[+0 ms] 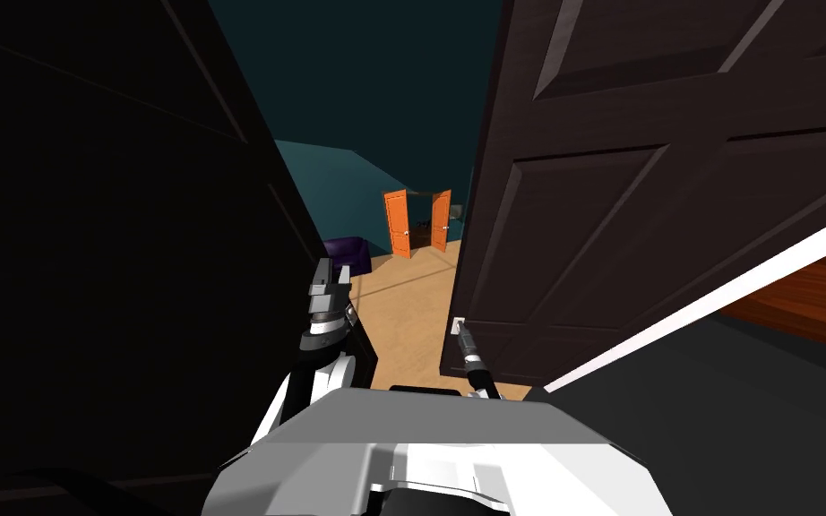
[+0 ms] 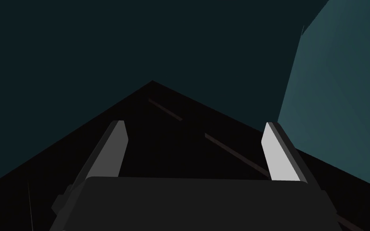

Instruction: Push the door open

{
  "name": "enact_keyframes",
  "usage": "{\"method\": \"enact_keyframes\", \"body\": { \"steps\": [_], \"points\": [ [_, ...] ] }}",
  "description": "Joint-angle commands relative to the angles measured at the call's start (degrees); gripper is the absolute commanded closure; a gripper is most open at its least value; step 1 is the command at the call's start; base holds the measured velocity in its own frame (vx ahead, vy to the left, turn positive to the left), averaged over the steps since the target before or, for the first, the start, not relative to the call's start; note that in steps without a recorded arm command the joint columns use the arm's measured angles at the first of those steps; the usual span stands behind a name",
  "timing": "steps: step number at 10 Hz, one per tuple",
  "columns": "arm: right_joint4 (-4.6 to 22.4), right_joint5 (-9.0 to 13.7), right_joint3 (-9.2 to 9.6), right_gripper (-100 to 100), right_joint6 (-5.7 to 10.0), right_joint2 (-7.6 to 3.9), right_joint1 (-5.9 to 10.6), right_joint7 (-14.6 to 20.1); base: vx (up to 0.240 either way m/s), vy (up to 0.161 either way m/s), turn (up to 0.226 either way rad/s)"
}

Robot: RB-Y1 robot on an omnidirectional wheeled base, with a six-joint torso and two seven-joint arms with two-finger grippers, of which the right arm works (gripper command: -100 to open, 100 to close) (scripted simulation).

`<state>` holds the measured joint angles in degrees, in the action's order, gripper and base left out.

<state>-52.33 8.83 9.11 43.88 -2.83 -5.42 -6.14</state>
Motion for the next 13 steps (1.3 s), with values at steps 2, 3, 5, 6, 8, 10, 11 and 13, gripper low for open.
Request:
{"method": "enact_keyframes", "body": {
  "steps": [2, 3, 5, 6, 8, 10, 11, 13],
  "points": [
    [-0.04, 0.03, -0.04, 100, 0.09, -0.02, -0.02, 0.03, -0.008, -0.001, -0.001],
    [-0.04, 0.03, -0.04, 100, 0.09, -0.02, -0.02, 0.03, 0.000, 0.000, 0.000],
    [0.11, 0.38, -0.92, 100, -0.11, -0.71, 0.01, -0.40, 0.135, 0.018, -0.057],
    [0.12, 0.52, -1.27, 100, -0.13, -0.92, 0.05, -0.55, 0.177, 0.021, -0.059],
    [0.15, 0.94, -2.32, 100, -0.17, -1.42, 0.17, -0.99, 0.235, -0.008, -0.062],
    [0.18, 1.24, -3.07, 100, -0.20, -1.66, 0.25, -1.30, 0.203, 0.024, -0.062],
    [0.19, 1.44, -3.58, 100, -0.22, -1.81, 0.31, -1.51, 0.142, 0.002, -0.074],
    [1.86, 1.34, -3.29, -100, -0.13, -1.54, 2.10, -1.75, 0.082, -0.028, -0.201]
  ]
}}
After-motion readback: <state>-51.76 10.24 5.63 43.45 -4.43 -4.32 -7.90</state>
